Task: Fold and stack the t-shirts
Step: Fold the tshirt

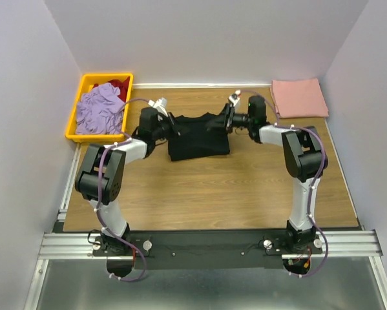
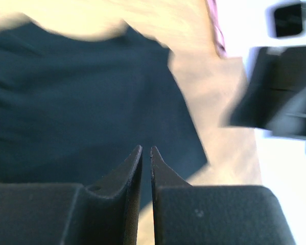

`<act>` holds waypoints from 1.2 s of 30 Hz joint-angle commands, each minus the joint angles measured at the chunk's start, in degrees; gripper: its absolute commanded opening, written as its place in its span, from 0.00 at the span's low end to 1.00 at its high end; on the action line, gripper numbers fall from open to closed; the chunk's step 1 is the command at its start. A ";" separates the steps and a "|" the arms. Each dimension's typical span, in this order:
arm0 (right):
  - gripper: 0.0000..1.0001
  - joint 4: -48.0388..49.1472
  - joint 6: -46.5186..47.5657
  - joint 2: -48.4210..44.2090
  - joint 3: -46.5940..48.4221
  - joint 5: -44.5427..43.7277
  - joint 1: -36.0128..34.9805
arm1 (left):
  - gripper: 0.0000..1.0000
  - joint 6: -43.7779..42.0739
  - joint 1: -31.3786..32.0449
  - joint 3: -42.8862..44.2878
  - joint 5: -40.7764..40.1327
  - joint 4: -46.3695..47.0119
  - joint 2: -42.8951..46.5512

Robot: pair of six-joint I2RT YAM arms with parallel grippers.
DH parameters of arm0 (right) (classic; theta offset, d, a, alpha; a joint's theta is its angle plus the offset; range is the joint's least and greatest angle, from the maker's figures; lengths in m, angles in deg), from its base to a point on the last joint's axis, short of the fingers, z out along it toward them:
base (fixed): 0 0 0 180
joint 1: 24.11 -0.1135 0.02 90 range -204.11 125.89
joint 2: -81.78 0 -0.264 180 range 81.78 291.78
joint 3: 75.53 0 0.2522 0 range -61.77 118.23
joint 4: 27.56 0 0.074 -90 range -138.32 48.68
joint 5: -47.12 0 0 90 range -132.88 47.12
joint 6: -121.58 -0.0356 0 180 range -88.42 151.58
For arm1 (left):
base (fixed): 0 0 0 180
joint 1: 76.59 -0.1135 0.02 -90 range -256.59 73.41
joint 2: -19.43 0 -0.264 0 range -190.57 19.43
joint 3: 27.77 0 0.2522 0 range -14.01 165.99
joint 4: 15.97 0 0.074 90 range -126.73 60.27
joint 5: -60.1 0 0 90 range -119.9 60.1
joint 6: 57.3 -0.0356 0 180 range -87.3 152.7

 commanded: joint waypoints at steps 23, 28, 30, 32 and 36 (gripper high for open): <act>0.53 4.43 -3.42 -4.70 -12.43 -1.91 -4.25 | 0.17 5.04 0.66 -16.08 0.73 0.49 10.24; 0.54 5.39 -6.14 2.15 -6.27 -8.49 -10.93 | 0.16 6.09 0.57 -18.09 -0.84 0.49 6.54; 0.55 8.36 -9.20 6.63 -6.61 -10.61 -12.25 | 0.16 6.88 0.57 -19.15 -1.64 0.84 5.22; 0.55 11.80 -11.95 9.54 -8.71 -12.02 -12.61 | 0.16 7.33 0.66 -20.29 -1.90 1.02 4.60; 0.54 14.01 -13.18 14.73 -11.44 -12.90 -12.79 | 0.16 7.50 0.31 -20.91 -1.73 1.37 3.55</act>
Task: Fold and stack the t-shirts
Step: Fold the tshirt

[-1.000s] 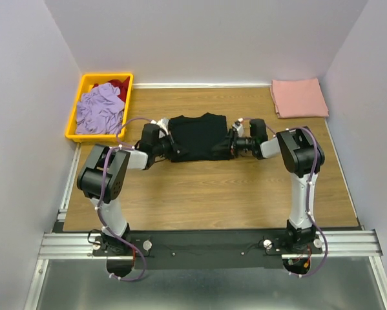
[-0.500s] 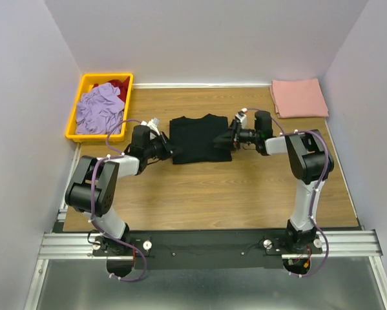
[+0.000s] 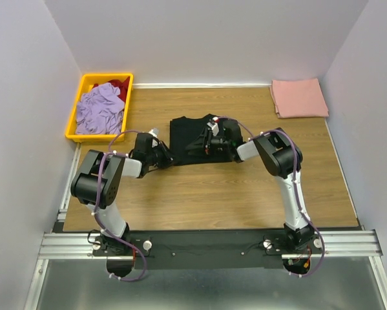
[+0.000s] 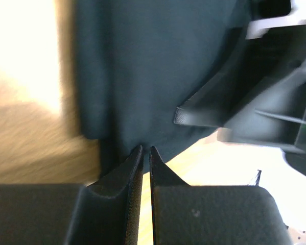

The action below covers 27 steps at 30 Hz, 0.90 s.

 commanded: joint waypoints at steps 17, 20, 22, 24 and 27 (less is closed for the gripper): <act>0.54 -0.56 -1.85 -0.37 8.38 1.43 9.88 | 0.16 0.57 -1.67 20.77 2.57 0.74 -8.26; 0.54 -0.56 -0.63 2.00 7.15 0.37 11.02 | 0.16 1.71 -1.58 23.77 3.28 1.35 -12.92; 0.54 -0.56 -0.01 2.88 5.66 -0.68 11.81 | 0.16 1.63 -1.58 24.13 1.71 1.35 -14.94; 0.54 -0.65 -0.10 4.28 4.16 -2.44 12.34 | 0.16 1.45 -1.93 24.22 0.73 0.83 -17.05; 0.54 -0.65 0.17 4.64 0.91 -3.41 13.66 | 0.16 1.71 -3.24 24.92 1.60 0.39 -19.69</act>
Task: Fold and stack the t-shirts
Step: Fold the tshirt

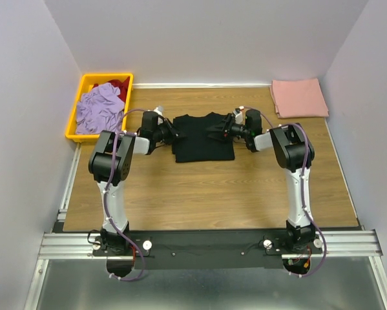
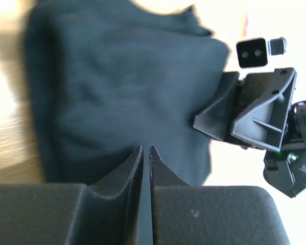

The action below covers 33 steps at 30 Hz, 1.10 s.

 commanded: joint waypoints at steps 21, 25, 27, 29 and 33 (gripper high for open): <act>0.54 -9.01 7.63 4.53 10.79 -8.53 4.45 | 0.16 -5.35 -3.72 14.14 -2.09 -5.62 -7.45; 0.54 -9.01 7.11 7.09 11.85 -11.35 5.95 | 0.16 -4.83 -4.07 16.96 -3.50 -8.34 -11.23; 0.54 -9.10 6.84 7.96 11.76 -12.49 6.48 | 0.16 -4.39 -4.42 18.11 -3.59 -9.31 -12.64; 0.54 -9.10 6.58 8.23 11.32 -13.54 7.18 | 0.16 -4.47 -4.51 18.72 -3.94 -10.46 -12.91; 0.54 -9.27 7.01 7.89 10.88 -12.94 7.80 | 0.16 -5.44 -5.39 19.16 -5.00 -12.13 -12.56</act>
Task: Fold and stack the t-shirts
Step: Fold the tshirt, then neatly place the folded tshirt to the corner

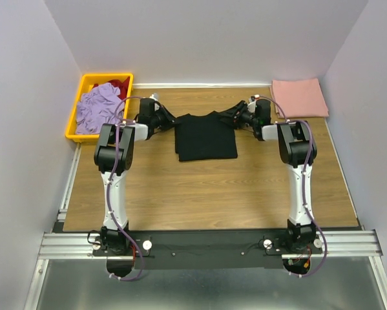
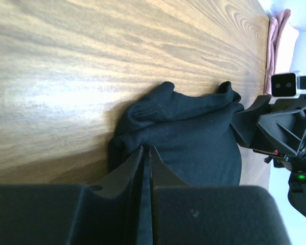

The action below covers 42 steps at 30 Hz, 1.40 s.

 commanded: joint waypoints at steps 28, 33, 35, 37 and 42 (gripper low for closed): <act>0.86 -63.69 38.97 -54.01 -24.63 -45.23 3.02 | 0.45 -40.70 38.21 -1.93 -43.26 -29.59 30.75; 1.00 -64.74 36.16 -59.46 -31.94 -49.36 3.54 | 0.46 -44.48 44.48 6.41 -44.06 -34.69 21.95; 1.00 -65.18 35.89 -60.61 -34.48 -49.98 3.81 | 0.46 -45.01 45.97 8.53 -43.54 -35.92 17.91; 1.00 -65.36 35.98 -62.02 -35.90 -50.16 4.25 | 0.47 -45.54 46.51 10.90 -42.65 -36.27 14.57; 1.00 -65.36 35.89 -63.43 -39.06 -48.76 4.95 | 0.47 -46.16 46.86 16.08 -41.24 -37.59 8.68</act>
